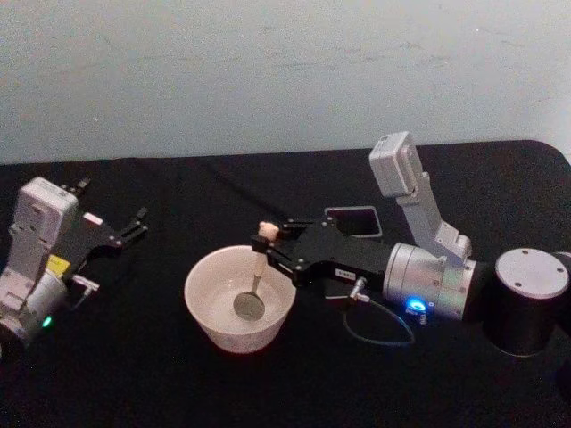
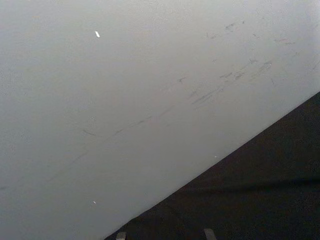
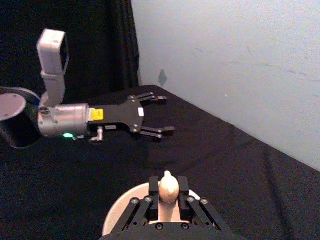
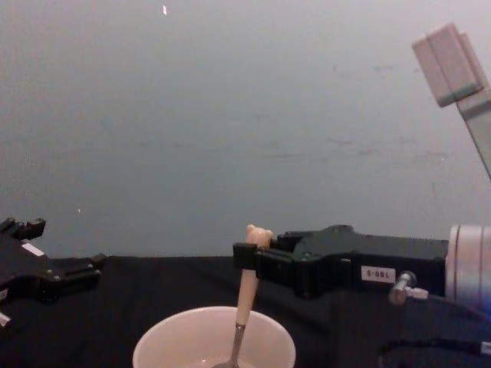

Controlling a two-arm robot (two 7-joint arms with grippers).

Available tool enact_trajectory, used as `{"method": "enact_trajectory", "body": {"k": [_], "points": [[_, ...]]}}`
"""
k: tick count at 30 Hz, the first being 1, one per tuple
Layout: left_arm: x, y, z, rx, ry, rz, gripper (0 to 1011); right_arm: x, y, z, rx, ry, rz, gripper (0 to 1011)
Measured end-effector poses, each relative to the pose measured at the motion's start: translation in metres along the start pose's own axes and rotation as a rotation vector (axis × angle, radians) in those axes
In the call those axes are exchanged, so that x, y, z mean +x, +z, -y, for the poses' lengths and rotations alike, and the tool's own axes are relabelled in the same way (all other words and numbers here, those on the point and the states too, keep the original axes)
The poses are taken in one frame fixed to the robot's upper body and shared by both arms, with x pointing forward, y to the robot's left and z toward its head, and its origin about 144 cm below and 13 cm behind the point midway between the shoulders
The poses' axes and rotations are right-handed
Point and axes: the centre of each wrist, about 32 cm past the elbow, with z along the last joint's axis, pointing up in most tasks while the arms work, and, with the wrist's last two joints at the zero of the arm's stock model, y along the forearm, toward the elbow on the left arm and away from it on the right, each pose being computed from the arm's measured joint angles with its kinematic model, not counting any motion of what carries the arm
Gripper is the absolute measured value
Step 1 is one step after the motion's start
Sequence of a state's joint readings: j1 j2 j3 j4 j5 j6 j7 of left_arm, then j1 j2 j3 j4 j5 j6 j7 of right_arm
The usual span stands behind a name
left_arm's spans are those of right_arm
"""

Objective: Pick up the stirring spoon with one hand, stir inside the cup, then place it back in its original position.

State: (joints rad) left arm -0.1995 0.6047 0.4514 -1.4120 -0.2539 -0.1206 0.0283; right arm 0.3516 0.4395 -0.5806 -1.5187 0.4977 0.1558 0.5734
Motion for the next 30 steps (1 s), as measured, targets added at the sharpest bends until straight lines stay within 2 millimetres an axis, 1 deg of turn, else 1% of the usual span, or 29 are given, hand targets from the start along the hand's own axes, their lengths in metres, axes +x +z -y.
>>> {"method": "enact_trajectory", "body": {"k": [6, 10, 15, 19, 25, 30], "points": [[0.0, 0.0, 0.0, 0.0, 0.0, 0.0, 1001, -0.004, 0.004, 0.001, 0.013, 0.023, -0.007, 215], [0.0, 0.0, 0.0, 0.0, 0.0, 0.0, 1001, -0.007, 0.004, -0.002, 0.012, 0.038, -0.007, 214], [0.0, 0.0, 0.0, 0.0, 0.0, 0.0, 1001, -0.01, 0.005, -0.013, 0.017, 0.037, -0.005, 214], [0.0, 0.0, 0.0, 0.0, 0.0, 0.0, 1001, -0.009, 0.006, -0.025, 0.02, 0.019, 0.005, 215], [0.0, 0.0, 0.0, 0.0, 0.0, 0.0, 1001, -0.004, 0.006, -0.034, 0.022, -0.027, 0.015, 215], [0.0, 0.0, 0.0, 0.0, 0.0, 0.0, 1001, 0.002, 0.007, -0.03, 0.022, -0.052, 0.014, 214]]}}
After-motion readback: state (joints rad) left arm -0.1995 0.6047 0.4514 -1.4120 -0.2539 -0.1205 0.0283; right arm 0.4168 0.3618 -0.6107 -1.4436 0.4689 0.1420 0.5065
